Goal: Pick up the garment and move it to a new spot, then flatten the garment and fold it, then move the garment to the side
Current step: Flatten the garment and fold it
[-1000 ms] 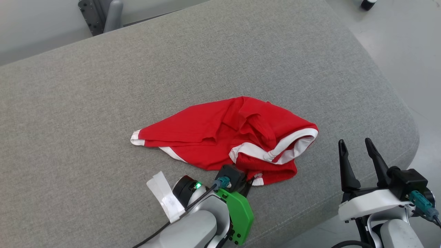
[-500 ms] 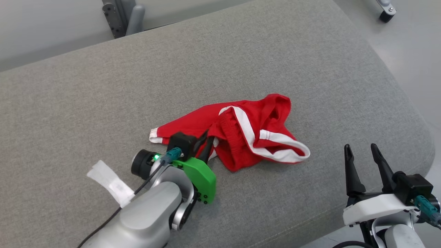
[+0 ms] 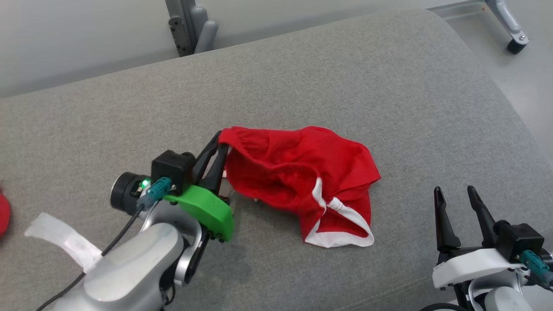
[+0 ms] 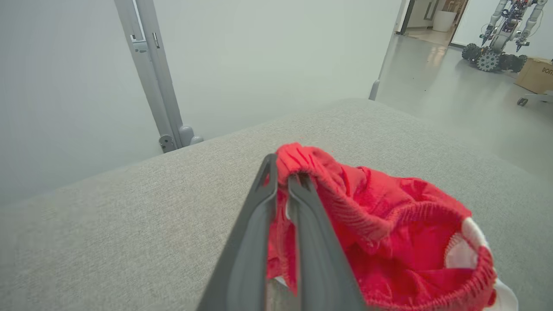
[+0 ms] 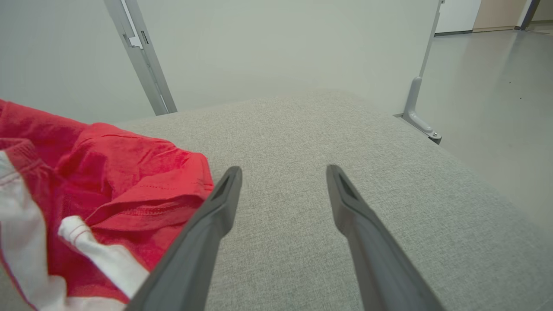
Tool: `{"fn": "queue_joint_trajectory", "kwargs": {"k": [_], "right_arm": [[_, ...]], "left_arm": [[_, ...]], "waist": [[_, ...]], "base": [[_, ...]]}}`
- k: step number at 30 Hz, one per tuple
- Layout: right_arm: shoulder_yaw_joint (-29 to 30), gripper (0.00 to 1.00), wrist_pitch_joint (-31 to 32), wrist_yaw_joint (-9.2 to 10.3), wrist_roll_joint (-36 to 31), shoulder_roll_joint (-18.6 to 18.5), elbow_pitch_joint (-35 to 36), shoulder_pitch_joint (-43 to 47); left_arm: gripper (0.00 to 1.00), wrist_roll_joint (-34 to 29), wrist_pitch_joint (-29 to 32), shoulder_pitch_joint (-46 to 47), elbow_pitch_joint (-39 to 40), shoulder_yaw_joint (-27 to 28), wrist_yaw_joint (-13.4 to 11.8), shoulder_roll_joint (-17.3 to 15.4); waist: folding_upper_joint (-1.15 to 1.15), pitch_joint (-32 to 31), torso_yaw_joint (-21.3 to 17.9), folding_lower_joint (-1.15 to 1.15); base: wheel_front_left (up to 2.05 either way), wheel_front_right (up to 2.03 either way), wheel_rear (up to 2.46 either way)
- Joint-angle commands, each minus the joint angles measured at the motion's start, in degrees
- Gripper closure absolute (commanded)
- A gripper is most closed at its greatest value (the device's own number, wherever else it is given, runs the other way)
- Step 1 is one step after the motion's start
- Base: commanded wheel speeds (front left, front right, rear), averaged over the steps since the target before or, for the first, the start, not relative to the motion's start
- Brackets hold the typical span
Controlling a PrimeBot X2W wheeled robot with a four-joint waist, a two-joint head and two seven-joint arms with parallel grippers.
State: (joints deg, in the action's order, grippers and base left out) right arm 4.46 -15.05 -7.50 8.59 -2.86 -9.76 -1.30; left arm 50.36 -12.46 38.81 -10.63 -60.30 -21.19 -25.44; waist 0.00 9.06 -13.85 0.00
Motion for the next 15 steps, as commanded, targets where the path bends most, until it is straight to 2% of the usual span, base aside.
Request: {"fn": "queue_joint_trajectory", "kwargs": {"k": [1, 5, 8, 11, 15], "right_arm": [[-0.04, 0.00, -0.19, 0.02, -0.37, -0.09, 0.04, 0.71], [-0.23, 0.00, -0.19, 0.02, -0.55, -0.09, 0.12, 0.74], [0.02, 0.00, -0.19, 0.02, -0.84, -0.08, 0.31, 0.92], [-0.18, 0.00, -0.19, 0.02, -0.78, -0.08, 0.16, 0.58], [-0.33, 0.00, -0.19, 0.02, -0.69, -0.09, 0.11, -0.18]], "left_arm": [[1.00, 0.95, 0.82, -1.43, 0.87, 0.60, -1.00, -1.99], [1.00, 3.53, 3.19, -4.34, 1.55, 2.19, -2.72, -6.27], [1.00, 5.75, 3.61, -6.11, 0.71, 3.52, -2.99, -8.29], [1.00, 6.97, 3.65, -7.02, -2.31, 4.30, -2.60, -9.18], [1.00, 8.73, 3.20, -7.69, -7.02, 4.92, -1.32, -7.74]], "waist": [[0.00, -0.44, 0.53, 0.00], [0.00, -0.55, 0.82, 0.00], [0.00, -0.34, 1.40, 0.00], [0.00, 0.01, 1.87, 0.00], [0.00, 0.41, 2.32, 0.00]], "base": [[0.00, 0.00, 0.00], [0.00, 0.00, 0.00], [0.00, 0.00, 0.00], [0.00, 0.00, 0.00], [0.00, 0.00, 0.00]]}}
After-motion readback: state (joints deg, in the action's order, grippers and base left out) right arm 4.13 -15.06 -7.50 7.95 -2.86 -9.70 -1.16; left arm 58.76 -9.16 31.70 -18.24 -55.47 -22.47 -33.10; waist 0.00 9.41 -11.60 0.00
